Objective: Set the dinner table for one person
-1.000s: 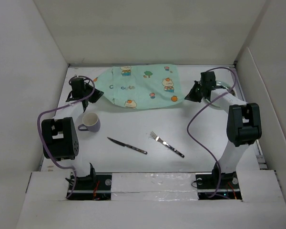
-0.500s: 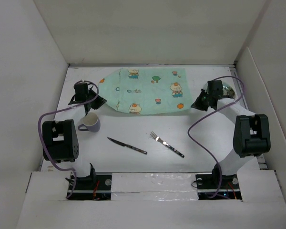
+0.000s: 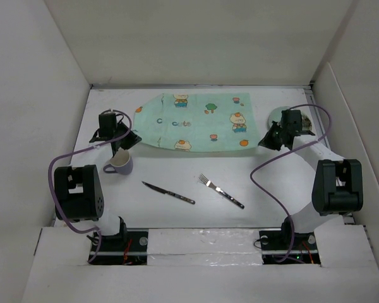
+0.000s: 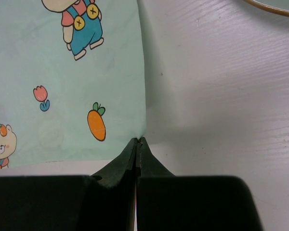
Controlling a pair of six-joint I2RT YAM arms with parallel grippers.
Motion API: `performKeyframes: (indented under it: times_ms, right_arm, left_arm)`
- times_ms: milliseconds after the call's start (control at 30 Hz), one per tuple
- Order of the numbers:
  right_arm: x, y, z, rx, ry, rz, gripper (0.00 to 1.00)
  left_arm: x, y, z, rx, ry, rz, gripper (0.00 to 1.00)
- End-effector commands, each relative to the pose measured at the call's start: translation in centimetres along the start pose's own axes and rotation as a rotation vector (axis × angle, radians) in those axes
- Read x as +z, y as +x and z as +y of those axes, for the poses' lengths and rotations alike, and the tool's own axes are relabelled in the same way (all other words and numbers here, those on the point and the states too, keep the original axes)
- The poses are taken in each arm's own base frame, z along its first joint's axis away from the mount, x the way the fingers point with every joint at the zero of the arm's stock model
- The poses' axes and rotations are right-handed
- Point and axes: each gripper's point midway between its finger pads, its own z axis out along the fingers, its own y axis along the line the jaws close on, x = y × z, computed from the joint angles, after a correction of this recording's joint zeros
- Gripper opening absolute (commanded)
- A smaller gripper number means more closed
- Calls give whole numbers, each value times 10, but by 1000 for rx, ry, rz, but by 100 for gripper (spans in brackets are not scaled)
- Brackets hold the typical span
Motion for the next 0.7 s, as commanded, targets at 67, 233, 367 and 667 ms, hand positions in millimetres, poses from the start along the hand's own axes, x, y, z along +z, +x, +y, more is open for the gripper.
performKeyframes:
  times_ms: [67,233,367,667]
  right_arm:
    - [-5,-8,-3,-21,3,-26,0]
    - [-8,-6,-5,-23,12,-26,0]
    - [-15,-17,15,-44,-43,-48,0]
    - [-180,-136,158,-166,-308,-490,0]
  left_arm:
    - [-16,13,-9,43,61,47,0]
    - [-24,19,-8,82,68,64,0]
    - [-27,-10,-27,127,77,1,0]
    - [-145,-142,-187,170,372,-378,0]
